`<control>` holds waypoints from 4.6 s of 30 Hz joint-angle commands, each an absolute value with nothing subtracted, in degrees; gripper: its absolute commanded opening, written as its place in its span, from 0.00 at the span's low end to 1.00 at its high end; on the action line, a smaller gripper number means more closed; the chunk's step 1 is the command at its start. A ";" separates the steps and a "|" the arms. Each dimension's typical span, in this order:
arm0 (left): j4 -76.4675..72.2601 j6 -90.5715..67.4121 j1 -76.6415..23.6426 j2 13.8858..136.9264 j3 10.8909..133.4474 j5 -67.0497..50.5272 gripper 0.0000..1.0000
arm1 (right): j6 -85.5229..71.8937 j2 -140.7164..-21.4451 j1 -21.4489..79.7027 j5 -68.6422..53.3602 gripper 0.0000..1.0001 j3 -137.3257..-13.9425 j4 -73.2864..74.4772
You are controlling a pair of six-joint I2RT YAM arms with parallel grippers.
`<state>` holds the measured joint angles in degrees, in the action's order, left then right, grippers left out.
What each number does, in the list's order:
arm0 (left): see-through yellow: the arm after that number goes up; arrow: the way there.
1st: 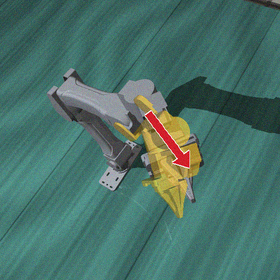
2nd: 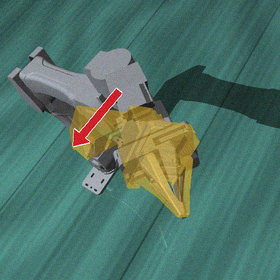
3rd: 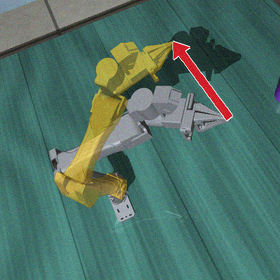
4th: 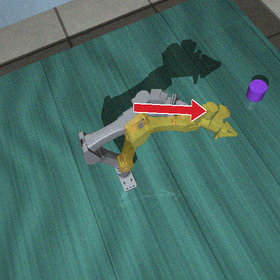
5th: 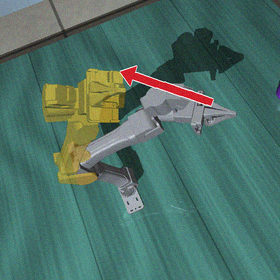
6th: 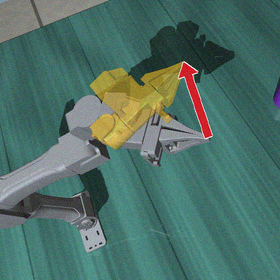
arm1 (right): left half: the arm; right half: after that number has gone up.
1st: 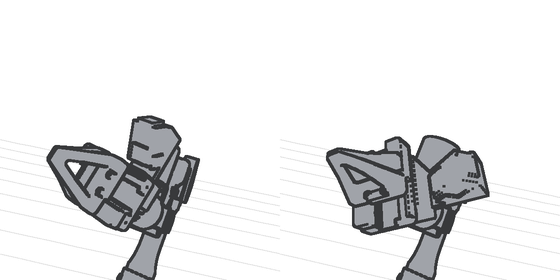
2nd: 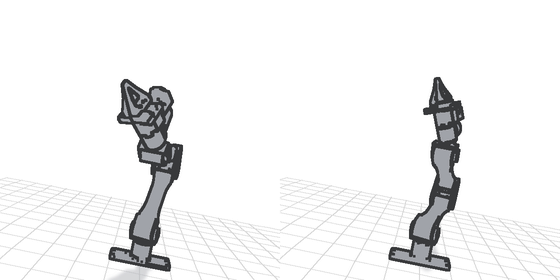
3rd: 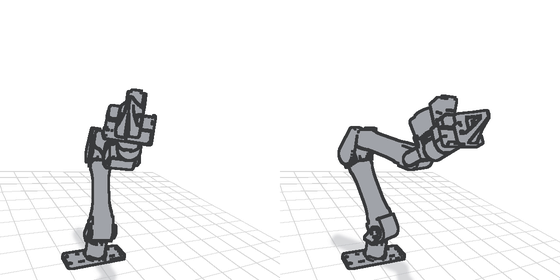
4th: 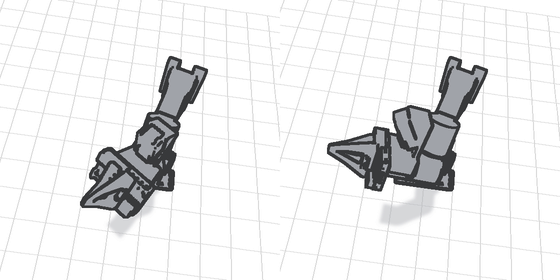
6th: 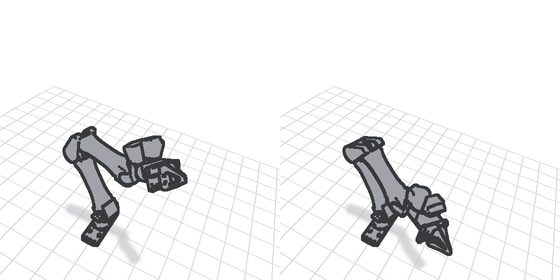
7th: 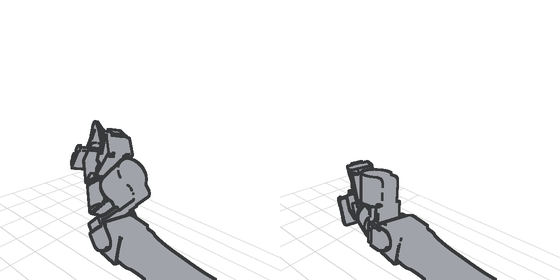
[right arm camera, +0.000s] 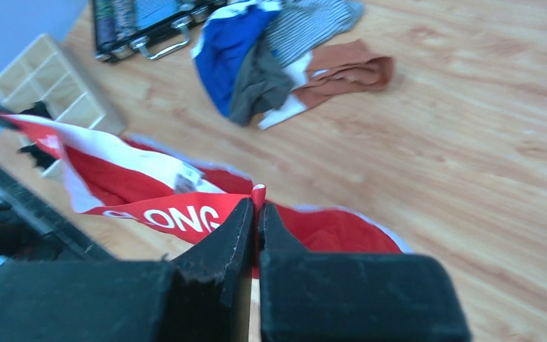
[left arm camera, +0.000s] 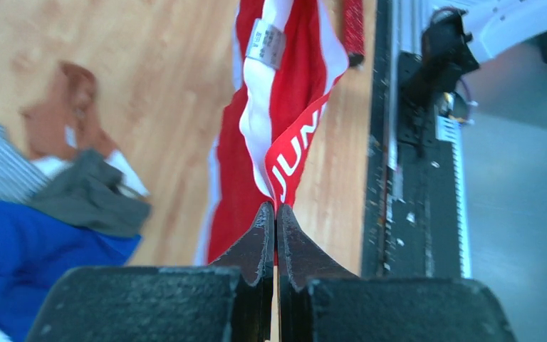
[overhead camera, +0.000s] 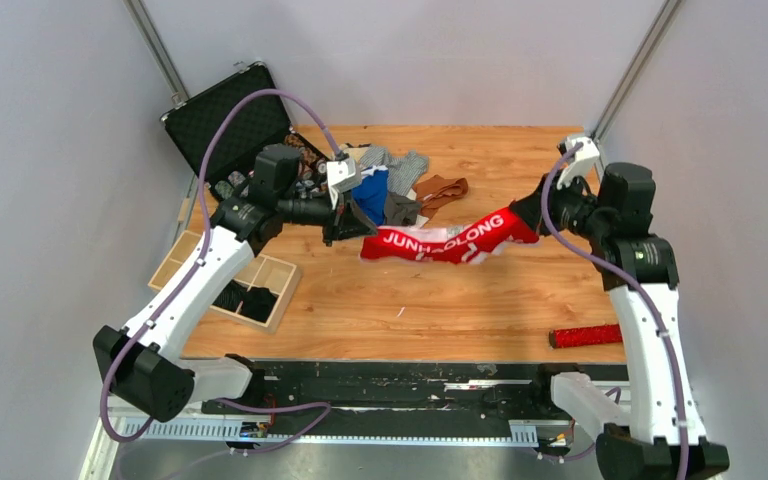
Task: Roll the underwear
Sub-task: Flatten out the underwear at the center of the board, then fold the underwear at the center of the board.
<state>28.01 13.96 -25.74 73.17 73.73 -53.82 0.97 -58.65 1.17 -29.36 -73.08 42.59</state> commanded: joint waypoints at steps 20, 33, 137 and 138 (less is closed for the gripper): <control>16.44 -8.23 -25.98 114.06 78.55 -26.20 0.00 | -4.96 -92.04 3.48 -15.48 0.60 -62.29 22.92; 21.48 -7.88 -23.82 118.65 83.39 -24.85 0.00 | 10.48 -85.06 3.75 -18.81 0.42 -59.87 31.50; 43.10 -5.09 -15.69 102.91 86.23 -35.13 0.00 | 29.08 -91.67 53.20 -41.22 0.00 -65.61 8.68; 43.18 -5.47 -15.93 103.57 87.94 -35.30 0.00 | 29.21 -90.66 52.28 -41.64 0.00 -63.98 8.28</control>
